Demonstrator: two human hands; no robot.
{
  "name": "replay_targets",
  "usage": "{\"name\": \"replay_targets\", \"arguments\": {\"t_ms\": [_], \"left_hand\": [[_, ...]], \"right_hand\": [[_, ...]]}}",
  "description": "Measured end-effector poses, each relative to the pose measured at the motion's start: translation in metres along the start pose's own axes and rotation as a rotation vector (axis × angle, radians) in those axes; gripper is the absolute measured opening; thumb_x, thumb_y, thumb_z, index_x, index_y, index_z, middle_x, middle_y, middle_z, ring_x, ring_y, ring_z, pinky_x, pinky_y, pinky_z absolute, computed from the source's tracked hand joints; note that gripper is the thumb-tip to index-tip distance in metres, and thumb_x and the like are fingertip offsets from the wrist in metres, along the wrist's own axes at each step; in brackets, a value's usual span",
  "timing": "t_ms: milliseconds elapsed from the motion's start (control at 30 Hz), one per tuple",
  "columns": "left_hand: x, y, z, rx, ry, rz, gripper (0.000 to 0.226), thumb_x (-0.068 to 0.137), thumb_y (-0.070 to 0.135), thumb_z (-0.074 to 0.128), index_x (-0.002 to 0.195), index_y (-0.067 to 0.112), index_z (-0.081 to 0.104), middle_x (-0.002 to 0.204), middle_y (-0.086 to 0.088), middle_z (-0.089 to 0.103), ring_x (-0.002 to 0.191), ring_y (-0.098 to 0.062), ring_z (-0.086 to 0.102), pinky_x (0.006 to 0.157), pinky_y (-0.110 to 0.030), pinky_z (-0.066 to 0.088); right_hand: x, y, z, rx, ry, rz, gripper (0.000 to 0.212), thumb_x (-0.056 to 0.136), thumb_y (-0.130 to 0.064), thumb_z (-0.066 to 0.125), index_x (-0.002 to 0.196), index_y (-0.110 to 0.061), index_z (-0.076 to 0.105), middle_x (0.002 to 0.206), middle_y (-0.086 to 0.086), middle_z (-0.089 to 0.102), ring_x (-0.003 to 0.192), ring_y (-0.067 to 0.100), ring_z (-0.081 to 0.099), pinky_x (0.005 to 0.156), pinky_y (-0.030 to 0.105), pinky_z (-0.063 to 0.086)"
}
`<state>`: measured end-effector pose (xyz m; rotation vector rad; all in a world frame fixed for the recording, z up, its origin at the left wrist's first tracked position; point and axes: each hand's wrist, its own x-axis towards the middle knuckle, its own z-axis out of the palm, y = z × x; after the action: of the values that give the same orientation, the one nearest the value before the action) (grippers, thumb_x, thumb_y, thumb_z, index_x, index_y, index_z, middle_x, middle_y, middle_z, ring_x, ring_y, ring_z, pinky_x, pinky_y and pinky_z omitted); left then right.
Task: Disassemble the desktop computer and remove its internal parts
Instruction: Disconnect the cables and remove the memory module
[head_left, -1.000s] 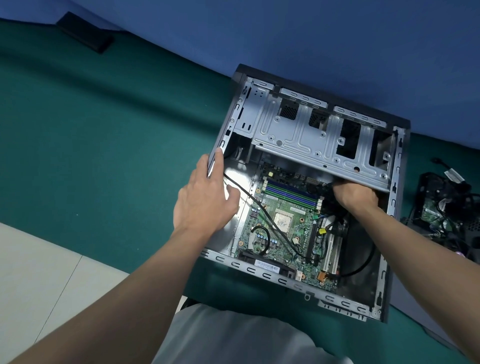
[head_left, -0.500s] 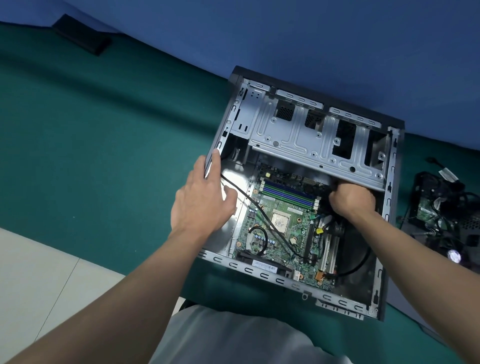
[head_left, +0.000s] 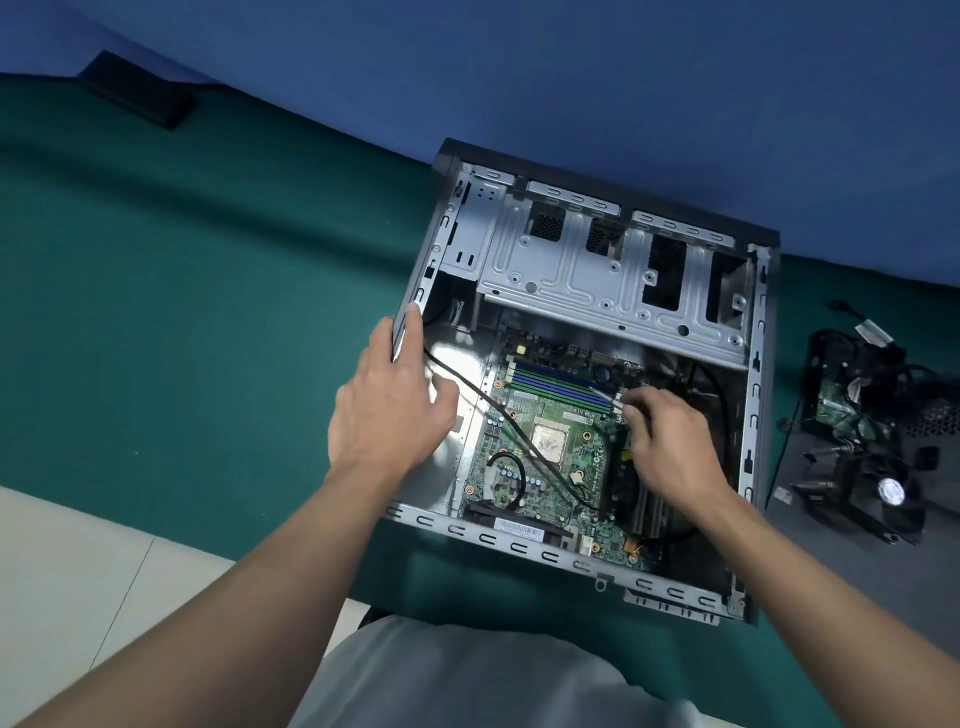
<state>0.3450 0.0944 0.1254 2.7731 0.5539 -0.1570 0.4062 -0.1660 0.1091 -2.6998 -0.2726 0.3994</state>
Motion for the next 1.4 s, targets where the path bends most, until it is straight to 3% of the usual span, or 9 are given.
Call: {"name": "replay_targets", "arguments": {"t_ms": [233, 433, 567, 700, 800, 833, 933, 1133, 1400], "left_hand": [[0.000, 0.001, -0.002, -0.009, -0.001, -0.002, 0.072, 0.091, 0.040, 0.045, 0.152, 0.018, 0.016, 0.150, -0.010, 0.031, 0.111, -0.034, 0.054, 0.077, -0.044, 0.047], [-0.002, 0.001, -0.002, -0.017, 0.008, -0.021, 0.071, 0.092, 0.038, 0.047, 0.153, 0.021, 0.016, 0.152, -0.010, 0.029, 0.113, -0.036, 0.054, 0.080, -0.046, 0.047], [-0.002, 0.002, -0.002, -0.017, 0.010, -0.026, 0.071, 0.092, 0.039, 0.047, 0.153, 0.023, 0.015, 0.153, -0.008, 0.029, 0.112, -0.036, 0.055, 0.080, -0.045, 0.046], [-0.002, 0.002, -0.002, -0.007, -0.003, -0.038, 0.072, 0.092, 0.040, 0.046, 0.154, 0.023, 0.013, 0.156, -0.010, 0.026, 0.118, -0.037, 0.053, 0.085, -0.047, 0.047], [-0.002, 0.002, -0.003, -0.011, -0.011, -0.039, 0.072, 0.092, 0.039, 0.047, 0.154, 0.023, 0.014, 0.155, -0.011, 0.027, 0.117, -0.037, 0.053, 0.084, -0.047, 0.048], [-0.002, 0.002, -0.003, -0.015, -0.010, -0.038, 0.072, 0.091, 0.039, 0.047, 0.154, 0.022, 0.015, 0.154, -0.011, 0.028, 0.116, -0.037, 0.054, 0.083, -0.047, 0.048], [-0.001, 0.002, -0.003, -0.012, -0.008, -0.030, 0.073, 0.089, 0.039, 0.048, 0.153, 0.021, 0.018, 0.152, -0.011, 0.032, 0.111, -0.036, 0.056, 0.078, -0.046, 0.048], [0.000, 0.001, -0.001, 0.000, 0.000, -0.012, 0.072, 0.088, 0.039, 0.050, 0.151, 0.017, 0.024, 0.147, -0.010, 0.037, 0.099, -0.033, 0.059, 0.066, -0.037, 0.043], [0.000, 0.001, -0.003, -0.001, -0.025, -0.011, 0.071, 0.088, 0.042, 0.039, 0.152, 0.018, 0.018, 0.151, -0.010, 0.032, 0.105, -0.030, 0.058, 0.072, -0.040, 0.049]], "right_hand": [[-0.019, -0.008, -0.002, 0.292, -0.061, 0.176, 0.023, 0.099, -0.021, 0.049, 0.116, -0.014, 0.063, 0.097, -0.002, 0.064, 0.085, 0.014, 0.056, 0.077, 0.024, 0.039], [-0.021, -0.005, 0.006, 0.413, -0.117, 0.275, 0.015, 0.103, -0.023, 0.039, 0.110, -0.019, 0.051, 0.080, -0.006, 0.060, 0.056, 0.006, 0.047, 0.052, 0.022, 0.035], [-0.006, -0.003, 0.004, 0.241, -0.229, 0.205, 0.011, 0.101, -0.013, 0.036, 0.111, -0.012, 0.039, 0.089, 0.001, 0.060, 0.067, 0.005, 0.053, 0.051, 0.017, 0.037], [0.018, -0.006, -0.001, -0.026, -0.224, 0.135, 0.039, 0.087, 0.007, 0.046, 0.120, -0.012, 0.036, 0.091, 0.000, 0.049, 0.080, 0.018, 0.052, 0.065, 0.029, 0.042], [0.039, -0.008, 0.005, -0.164, -0.242, 0.169, 0.019, 0.086, 0.000, 0.047, 0.105, -0.005, 0.046, 0.091, -0.002, 0.048, 0.082, 0.021, 0.053, 0.081, 0.038, 0.046], [0.045, -0.008, 0.007, -0.168, -0.236, 0.212, 0.004, 0.089, -0.005, 0.047, 0.092, -0.007, 0.050, 0.083, -0.002, 0.053, 0.073, 0.019, 0.055, 0.075, 0.036, 0.049], [0.057, -0.001, 0.009, -0.237, -0.122, 0.341, 0.029, 0.094, -0.019, 0.049, 0.066, -0.012, 0.053, 0.061, -0.001, 0.055, 0.050, 0.013, 0.050, 0.046, 0.024, 0.036], [0.081, 0.003, 0.009, -0.335, -0.223, 0.488, 0.036, 0.094, -0.025, 0.044, 0.060, -0.013, 0.050, 0.063, 0.003, 0.050, 0.058, 0.019, 0.046, 0.071, 0.030, 0.040], [0.095, 0.010, 0.017, -0.299, -0.253, 0.560, 0.034, 0.095, -0.029, 0.044, 0.064, -0.015, 0.048, 0.064, 0.002, 0.048, 0.066, 0.021, 0.049, 0.062, 0.028, 0.035]]}}
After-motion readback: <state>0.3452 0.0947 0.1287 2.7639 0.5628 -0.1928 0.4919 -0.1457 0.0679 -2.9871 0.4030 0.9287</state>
